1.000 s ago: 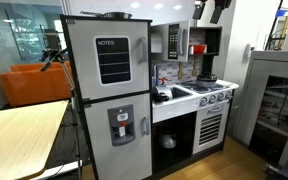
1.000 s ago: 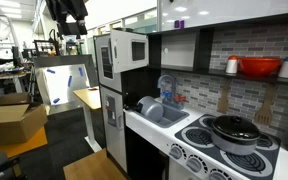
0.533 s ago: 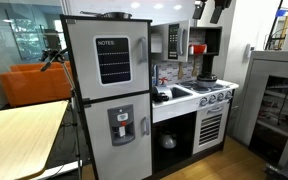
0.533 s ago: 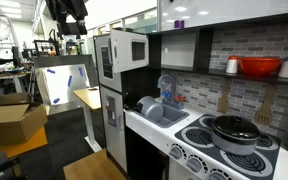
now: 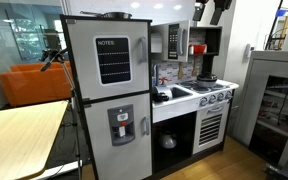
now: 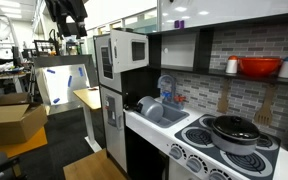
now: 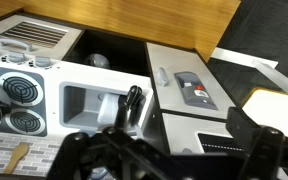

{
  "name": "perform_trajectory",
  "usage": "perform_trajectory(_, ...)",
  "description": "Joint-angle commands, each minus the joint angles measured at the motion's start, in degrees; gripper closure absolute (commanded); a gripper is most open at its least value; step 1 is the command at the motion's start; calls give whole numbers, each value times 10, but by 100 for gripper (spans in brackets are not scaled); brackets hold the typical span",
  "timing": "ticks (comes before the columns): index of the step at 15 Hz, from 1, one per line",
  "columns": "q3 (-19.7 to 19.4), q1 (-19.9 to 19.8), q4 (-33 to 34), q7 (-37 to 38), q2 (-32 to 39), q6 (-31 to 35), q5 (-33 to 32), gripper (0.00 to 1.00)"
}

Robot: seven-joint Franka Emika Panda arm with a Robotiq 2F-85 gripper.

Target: Move the pot from the sink to the top cabinet then close the cabinet door

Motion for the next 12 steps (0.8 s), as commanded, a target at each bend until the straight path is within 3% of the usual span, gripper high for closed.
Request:
perform_trajectory(1,5,-2,-20,7,2,29,1,0)
perform_trajectory(12,12,-3,-93,53,67,168,12,0)
